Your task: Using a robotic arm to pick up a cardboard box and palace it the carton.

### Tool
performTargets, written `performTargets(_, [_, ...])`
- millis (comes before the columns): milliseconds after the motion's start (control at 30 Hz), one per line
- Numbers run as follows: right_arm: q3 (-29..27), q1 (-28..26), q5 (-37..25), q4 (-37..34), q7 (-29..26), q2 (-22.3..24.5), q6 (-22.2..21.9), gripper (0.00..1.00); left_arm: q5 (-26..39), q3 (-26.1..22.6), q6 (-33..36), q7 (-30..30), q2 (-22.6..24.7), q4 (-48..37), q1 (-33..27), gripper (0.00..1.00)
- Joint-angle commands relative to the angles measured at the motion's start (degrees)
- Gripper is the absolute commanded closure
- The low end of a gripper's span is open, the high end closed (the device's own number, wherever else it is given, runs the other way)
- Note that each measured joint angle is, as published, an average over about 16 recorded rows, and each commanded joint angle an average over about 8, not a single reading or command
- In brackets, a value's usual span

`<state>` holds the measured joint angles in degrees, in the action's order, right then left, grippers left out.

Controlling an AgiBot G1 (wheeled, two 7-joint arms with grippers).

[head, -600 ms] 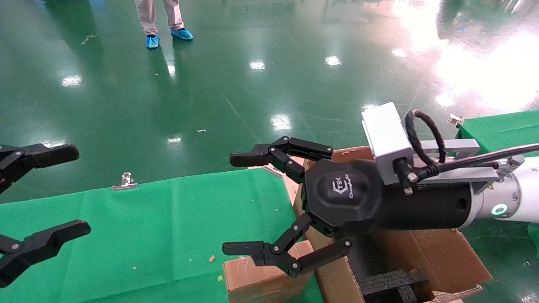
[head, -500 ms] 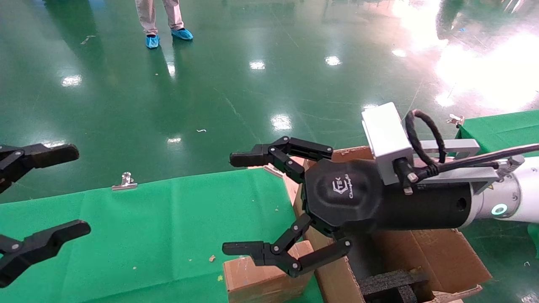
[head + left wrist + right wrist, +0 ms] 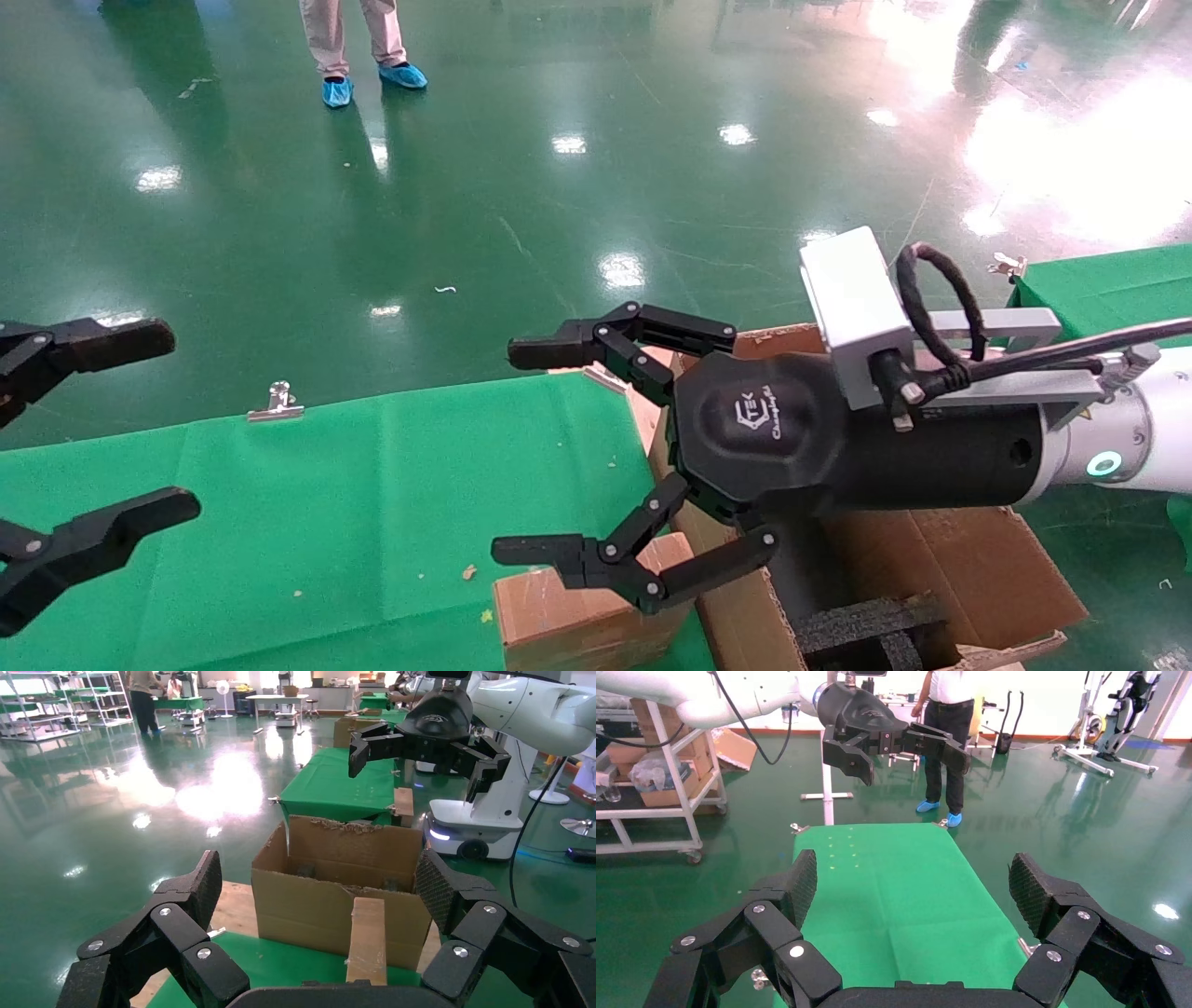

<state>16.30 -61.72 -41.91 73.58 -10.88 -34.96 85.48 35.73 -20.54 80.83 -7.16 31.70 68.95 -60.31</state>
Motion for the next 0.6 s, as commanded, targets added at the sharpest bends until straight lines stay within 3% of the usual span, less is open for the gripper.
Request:
performTargets(33, [0.00,0.00,0.00,0.00,0.00,0.00,0.00,0.00,0.00,0.00,0.00,0.00,0.00,0.00,0.00,0.94])
performTargets(67, [0.00,0.00,0.00,0.00,0.00,0.00,0.00,0.00,0.00,0.00,0.00,0.00,0.00,0.00,0.00,1.00])
performTargets(433, [0.23,-0.13,-0.42,0.02,-0.31,0.13,0.14,0.00,0.00,0.00,0.00,0.00,0.00,0.00,0.00,1.00])
performTargets(600, [1.89,-1.80,-3.34,0.39,-2.25,0.78,0.86,0.00,0.00,0.00,0.00,0.00,0.00,0.00,0.00,1.00])
